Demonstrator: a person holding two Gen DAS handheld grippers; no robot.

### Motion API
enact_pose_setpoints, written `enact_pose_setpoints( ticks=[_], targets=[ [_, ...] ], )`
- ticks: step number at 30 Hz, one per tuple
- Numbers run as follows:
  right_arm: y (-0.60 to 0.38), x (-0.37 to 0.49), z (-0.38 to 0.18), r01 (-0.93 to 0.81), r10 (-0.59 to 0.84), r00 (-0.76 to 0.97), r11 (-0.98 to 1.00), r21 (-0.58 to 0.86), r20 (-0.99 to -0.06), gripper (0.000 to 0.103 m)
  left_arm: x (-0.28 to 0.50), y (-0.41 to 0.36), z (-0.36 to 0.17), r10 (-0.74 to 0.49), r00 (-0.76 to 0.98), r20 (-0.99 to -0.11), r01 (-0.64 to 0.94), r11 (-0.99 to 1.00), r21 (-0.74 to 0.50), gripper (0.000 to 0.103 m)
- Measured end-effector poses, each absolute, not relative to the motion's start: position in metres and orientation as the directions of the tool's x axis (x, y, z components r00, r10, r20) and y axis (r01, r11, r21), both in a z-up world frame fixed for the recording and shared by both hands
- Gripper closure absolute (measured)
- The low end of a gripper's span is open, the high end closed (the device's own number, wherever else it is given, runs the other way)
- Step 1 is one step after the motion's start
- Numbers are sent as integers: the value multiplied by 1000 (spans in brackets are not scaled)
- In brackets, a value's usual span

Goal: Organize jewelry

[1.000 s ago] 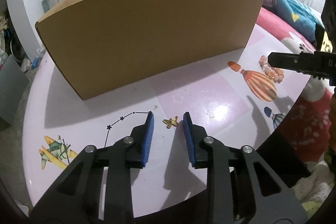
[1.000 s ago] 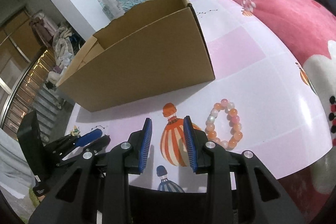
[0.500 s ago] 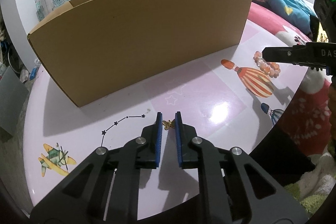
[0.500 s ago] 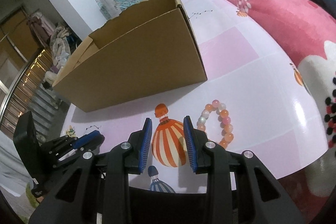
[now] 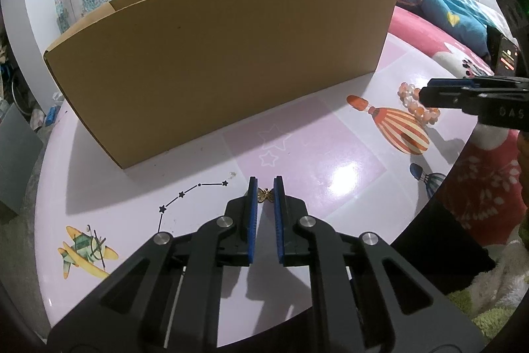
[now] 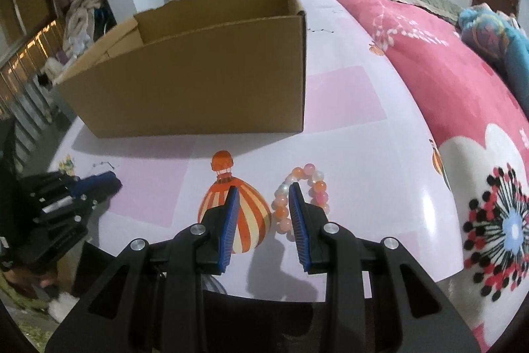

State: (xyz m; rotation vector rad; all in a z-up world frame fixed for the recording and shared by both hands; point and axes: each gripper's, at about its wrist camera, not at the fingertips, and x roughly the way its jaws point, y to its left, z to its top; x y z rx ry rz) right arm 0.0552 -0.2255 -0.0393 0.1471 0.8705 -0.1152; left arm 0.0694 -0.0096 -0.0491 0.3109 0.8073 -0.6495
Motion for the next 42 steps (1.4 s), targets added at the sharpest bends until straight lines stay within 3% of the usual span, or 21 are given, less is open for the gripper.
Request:
enact_pose_setpoints(
  ticks=[11,28,39,42],
  targets=[
    [-228,72,-59,183,-60,561,982,53,-826,72,79,-16,-43,-345,473,-810,608,794,17,94],
    [-229,76,-59,205,-85,549,978,35,-832,72,80,-21,-43,-326,456,-828,603,798,17,94],
    [-227,76,-59,216,-108,548,976,15,-830,74,79,-16,-43,-351,451,-820,604,797,-9,94],
    [-227,76,-59,219,-113,544,976,10,-831,79,80,-5,-43,-395,438,-807,600,797,-64,94]
  ],
)
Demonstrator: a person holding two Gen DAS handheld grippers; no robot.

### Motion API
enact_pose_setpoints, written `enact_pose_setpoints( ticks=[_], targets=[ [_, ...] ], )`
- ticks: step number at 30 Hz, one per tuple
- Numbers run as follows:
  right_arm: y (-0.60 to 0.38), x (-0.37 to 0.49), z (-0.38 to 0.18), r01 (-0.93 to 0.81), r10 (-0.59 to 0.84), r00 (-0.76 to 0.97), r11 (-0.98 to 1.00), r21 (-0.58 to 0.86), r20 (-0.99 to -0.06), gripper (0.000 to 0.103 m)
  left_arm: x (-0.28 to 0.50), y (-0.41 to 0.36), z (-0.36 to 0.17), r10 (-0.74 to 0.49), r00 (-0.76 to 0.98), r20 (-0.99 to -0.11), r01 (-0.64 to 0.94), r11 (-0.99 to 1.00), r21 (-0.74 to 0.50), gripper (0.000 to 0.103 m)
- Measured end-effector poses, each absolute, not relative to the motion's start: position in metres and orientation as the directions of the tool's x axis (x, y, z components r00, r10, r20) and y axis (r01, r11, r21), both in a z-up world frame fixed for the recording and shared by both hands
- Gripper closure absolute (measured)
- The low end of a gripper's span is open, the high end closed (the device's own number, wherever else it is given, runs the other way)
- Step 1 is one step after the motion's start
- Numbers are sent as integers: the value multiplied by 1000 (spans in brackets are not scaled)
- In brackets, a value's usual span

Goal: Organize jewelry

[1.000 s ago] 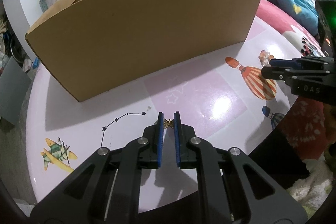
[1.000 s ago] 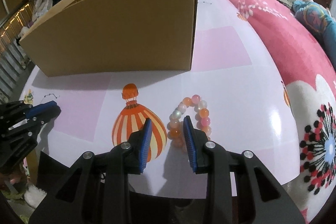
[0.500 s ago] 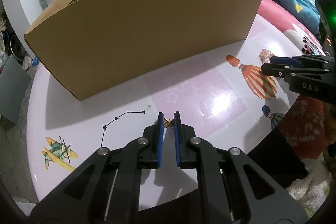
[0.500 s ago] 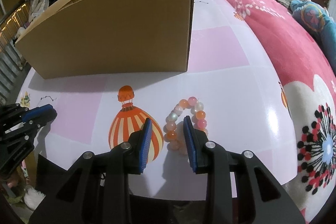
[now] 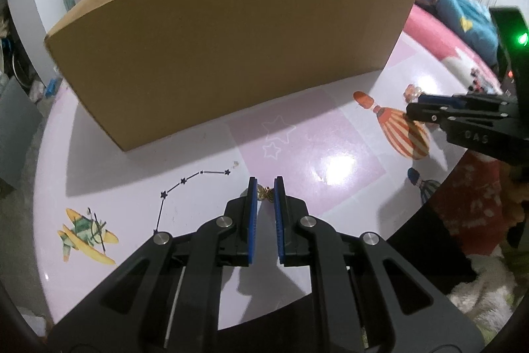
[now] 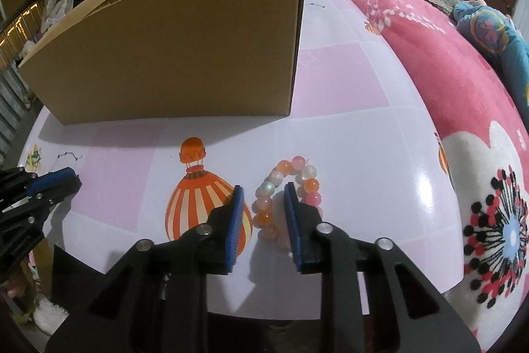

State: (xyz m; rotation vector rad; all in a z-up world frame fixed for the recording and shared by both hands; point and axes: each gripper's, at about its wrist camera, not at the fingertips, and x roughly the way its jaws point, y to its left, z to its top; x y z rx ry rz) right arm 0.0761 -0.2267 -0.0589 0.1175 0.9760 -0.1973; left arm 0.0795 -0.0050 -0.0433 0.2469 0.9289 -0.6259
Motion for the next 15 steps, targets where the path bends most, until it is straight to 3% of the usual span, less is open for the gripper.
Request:
enact_pose_setpoints(
  ticks=[6,15],
  targets=[
    [-226,75,-59,224,-121,548,975,5,-828,80,76,12,-40,-449,428,-784,617,780,-109,87],
    [-236,69,-59,216,-43,554,972,94,-832,81,71,3,-33,-461,416,-784,675,734,-74,80]
  ],
)
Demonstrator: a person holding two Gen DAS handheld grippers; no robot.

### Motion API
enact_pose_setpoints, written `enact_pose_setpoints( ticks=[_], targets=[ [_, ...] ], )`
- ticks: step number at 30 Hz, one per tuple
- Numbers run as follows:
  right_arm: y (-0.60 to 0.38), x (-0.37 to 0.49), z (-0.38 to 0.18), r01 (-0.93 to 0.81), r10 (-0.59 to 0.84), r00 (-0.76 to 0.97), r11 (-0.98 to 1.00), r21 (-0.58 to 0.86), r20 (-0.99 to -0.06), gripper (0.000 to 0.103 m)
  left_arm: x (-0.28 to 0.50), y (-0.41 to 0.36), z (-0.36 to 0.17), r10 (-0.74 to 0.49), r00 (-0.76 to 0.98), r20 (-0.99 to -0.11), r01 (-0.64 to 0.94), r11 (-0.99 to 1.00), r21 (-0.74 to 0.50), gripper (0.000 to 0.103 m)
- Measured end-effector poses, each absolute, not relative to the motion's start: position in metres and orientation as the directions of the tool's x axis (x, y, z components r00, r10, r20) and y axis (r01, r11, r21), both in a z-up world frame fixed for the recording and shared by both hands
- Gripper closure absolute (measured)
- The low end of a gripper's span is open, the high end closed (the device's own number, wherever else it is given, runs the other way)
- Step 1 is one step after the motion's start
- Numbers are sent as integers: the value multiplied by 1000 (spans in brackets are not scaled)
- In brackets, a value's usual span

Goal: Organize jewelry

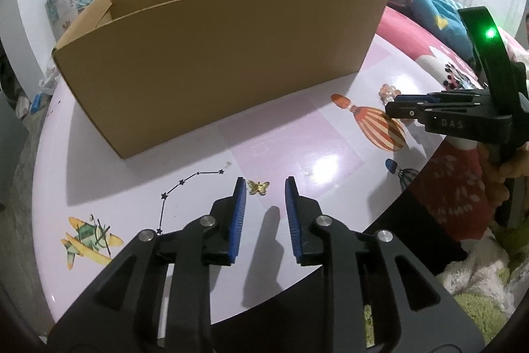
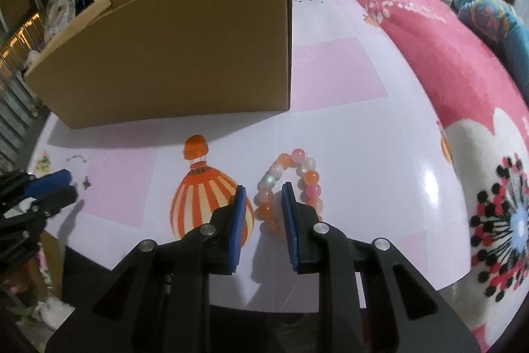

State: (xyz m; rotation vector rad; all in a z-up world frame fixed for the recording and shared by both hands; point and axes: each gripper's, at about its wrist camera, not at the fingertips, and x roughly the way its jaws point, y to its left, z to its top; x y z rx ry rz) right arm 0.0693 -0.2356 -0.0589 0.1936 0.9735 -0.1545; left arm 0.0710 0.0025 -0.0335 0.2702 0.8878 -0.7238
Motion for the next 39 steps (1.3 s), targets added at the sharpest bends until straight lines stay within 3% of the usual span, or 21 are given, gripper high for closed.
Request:
enact_pose_setpoints(
  ticks=[10,12,13,27,39],
  targets=[
    [-237,75,-60,173,-6,570,978,113,-822,81,71,-8,-35,-447,408,-796,684,728,-58,80],
    [-234,77,-60,170,-20,569,981,94,-822,86,71,-7,-35,-443,409,-797,682,729,-55,80],
    [-233,78,-60,166,-31,566,983,76,-824,93,71,-8,-36,-439,412,-799,682,730,-49,80],
    [-237,74,-62,168,45,591,970,178,-805,93,81,-19,-44,-384,402,-832,652,757,-34,80],
    [-238,74,-63,171,54,601,966,194,-798,93,87,-29,-42,-302,396,-867,598,801,-6,93]
  ],
)
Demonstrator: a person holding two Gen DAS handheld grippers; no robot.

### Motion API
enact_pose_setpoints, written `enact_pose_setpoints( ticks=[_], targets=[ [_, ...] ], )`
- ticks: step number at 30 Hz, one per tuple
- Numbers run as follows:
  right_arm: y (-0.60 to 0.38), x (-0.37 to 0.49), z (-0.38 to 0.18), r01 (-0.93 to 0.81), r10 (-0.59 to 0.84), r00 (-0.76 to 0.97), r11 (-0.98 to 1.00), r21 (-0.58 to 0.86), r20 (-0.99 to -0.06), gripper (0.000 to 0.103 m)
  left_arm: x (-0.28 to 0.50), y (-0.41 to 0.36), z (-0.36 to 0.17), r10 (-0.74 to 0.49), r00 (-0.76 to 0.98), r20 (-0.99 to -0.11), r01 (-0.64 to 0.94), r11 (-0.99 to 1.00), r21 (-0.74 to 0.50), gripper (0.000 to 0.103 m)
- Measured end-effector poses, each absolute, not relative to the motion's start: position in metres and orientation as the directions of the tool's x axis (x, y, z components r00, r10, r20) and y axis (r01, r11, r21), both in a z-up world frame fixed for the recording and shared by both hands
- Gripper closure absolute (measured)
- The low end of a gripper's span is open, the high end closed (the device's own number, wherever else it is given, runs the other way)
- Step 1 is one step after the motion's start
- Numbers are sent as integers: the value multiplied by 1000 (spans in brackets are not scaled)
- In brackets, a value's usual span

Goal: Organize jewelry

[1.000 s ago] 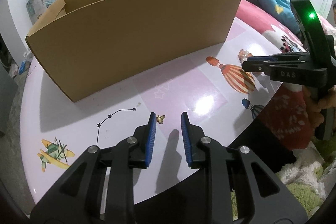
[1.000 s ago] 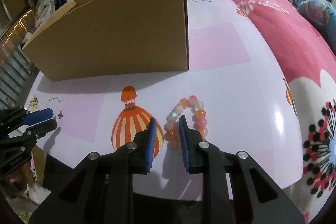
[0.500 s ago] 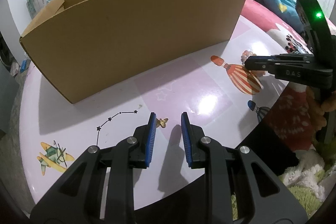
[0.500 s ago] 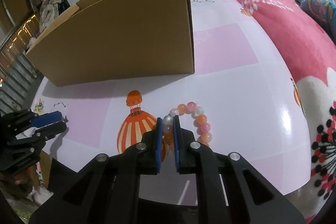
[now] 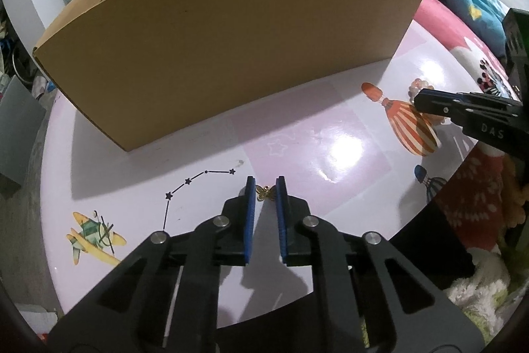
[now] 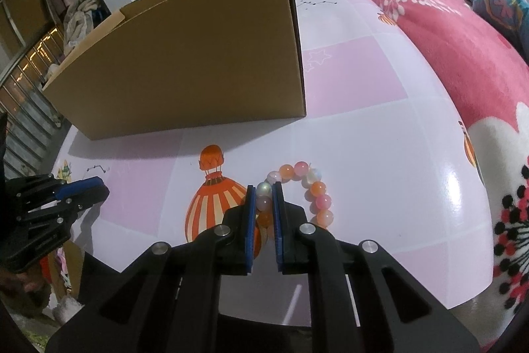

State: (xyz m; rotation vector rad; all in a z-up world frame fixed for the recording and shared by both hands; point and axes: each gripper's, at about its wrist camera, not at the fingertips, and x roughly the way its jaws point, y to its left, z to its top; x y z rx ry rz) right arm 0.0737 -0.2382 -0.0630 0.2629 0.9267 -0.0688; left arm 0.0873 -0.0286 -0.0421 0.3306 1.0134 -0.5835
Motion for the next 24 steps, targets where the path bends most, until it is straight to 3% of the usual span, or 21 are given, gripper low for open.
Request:
enact_pose_setpoints(
  ticks=[11,24],
  targets=[
    [-240,73,-64,168,68,612,962,214,-788,93,88,-24,-42,-309,402,-862,603,798,-5,93],
    [-269,56,-45,205,187,677,882,425,-712,93,88,14,-19,-463,404,-789,595,788,-159,95]
  ],
)
